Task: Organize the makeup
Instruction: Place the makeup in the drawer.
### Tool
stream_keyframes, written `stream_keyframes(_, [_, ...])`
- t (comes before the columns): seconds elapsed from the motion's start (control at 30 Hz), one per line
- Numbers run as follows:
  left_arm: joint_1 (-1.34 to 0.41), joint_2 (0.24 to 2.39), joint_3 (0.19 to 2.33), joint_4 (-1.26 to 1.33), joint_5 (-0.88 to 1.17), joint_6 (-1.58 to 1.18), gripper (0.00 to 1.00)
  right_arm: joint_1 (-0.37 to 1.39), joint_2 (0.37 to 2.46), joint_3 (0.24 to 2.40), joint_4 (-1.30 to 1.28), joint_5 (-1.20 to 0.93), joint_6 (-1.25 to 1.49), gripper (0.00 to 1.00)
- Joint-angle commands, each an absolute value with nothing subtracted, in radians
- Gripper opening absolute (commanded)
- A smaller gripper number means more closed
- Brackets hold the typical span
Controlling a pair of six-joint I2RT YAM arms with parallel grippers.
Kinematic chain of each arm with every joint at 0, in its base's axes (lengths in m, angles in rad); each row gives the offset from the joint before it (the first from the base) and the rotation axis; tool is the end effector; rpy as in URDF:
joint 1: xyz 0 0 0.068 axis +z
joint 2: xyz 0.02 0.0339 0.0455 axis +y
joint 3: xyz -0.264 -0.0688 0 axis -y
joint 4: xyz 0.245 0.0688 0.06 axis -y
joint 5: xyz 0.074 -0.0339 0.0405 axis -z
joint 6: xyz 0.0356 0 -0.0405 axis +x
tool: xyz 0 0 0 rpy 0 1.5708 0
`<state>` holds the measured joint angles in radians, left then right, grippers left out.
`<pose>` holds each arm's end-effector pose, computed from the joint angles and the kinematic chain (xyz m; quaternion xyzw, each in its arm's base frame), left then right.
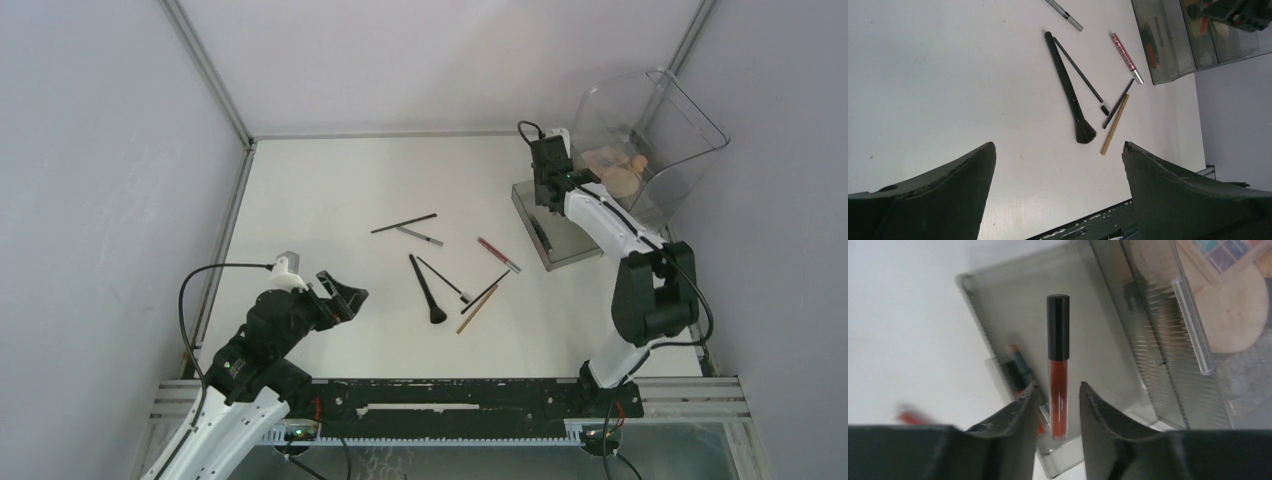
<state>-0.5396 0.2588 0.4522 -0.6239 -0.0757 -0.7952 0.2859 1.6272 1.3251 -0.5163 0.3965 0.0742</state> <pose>0.0813 -0.0456 0.2413 -0.1275 0.8318 -0.3088 0.4434 0.3489 0.0882 0.2835 -0.0244 0.9144 -0.1157 0.3872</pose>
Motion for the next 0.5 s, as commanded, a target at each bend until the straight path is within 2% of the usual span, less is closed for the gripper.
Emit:
stream_keyframes(0.0, [-0.544,0.264,0.445,-0.6,-0.067,-0.796,1.0,0.272,1.736,1.343,-0.569,0.567,0.031,0.52])
stream_keyframes(0.13, [-0.543,0.251,0.447,-0.609,-0.078,-0.803,1.0,0.322,1.679,1.327,-0.547,0.521,0.064,0.57])
stream_keyframes(0.27, [-0.544,0.253,0.447,-0.609,-0.079,-0.804,1.0,0.392,1.593,1.278,-0.507,0.305,0.076,0.55])
stream_keyframes(0.37, [-0.545,0.255,0.445,-0.612,-0.081,-0.807,1.0,0.43,1.624,1.262,-0.525,0.142,0.065,0.54])
stream_keyframes(0.47, [-0.544,0.25,0.441,-0.606,-0.083,-0.811,1.0,0.451,1.699,1.257,-0.562,0.078,0.044,0.55])
